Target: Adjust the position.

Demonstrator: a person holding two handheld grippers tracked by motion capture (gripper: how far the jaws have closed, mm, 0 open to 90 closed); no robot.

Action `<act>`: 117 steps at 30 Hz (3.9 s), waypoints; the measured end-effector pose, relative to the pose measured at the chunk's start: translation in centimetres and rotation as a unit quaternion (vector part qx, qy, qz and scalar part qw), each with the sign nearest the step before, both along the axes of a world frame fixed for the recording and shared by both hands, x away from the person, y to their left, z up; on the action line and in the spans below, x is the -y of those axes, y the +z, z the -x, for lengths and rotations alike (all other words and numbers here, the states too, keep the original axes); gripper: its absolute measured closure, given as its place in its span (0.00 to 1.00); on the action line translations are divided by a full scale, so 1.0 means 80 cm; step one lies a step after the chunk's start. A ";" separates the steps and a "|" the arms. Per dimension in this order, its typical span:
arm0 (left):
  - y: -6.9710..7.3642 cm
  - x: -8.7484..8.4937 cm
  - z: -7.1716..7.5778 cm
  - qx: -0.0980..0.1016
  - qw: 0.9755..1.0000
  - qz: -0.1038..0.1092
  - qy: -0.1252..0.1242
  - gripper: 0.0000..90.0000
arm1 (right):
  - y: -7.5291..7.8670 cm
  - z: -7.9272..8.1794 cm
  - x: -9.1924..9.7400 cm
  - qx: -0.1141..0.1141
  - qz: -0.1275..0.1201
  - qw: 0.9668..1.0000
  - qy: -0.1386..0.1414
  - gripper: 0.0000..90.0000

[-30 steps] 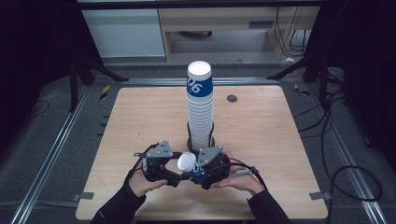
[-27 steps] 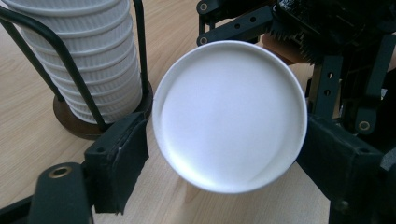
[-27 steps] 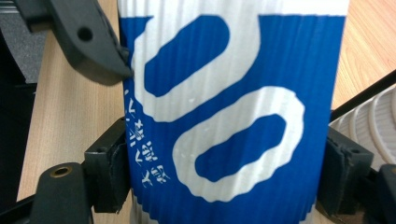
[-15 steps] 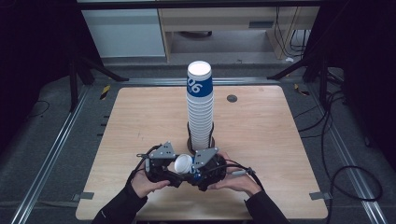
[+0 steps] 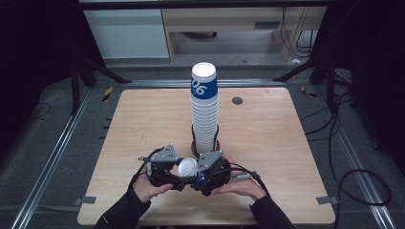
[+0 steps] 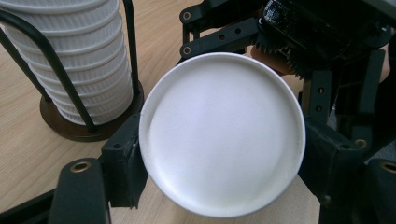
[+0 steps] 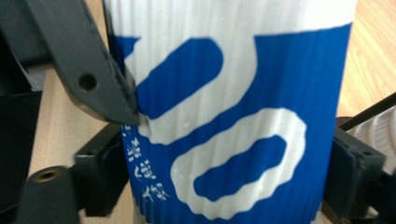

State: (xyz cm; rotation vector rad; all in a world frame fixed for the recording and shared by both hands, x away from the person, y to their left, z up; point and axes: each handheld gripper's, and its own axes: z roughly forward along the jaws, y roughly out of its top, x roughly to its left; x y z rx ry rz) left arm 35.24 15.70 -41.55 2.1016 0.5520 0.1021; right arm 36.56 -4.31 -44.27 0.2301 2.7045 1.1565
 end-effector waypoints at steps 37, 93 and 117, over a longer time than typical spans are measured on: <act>0.023 -0.061 -0.012 0.040 0.994 0.098 0.032 0.29 | 0.028 -0.009 0.058 -0.014 -0.102 0.993 -0.060 0.07; 0.010 -0.025 -0.004 -0.003 0.998 0.002 -0.062 0.16 | 0.005 -0.002 0.033 -0.025 -0.032 0.999 0.008 0.17; -0.004 -0.015 -0.005 -0.017 0.996 -0.031 -0.078 0.28 | -0.003 0.003 0.017 -0.022 -0.009 0.999 0.028 0.15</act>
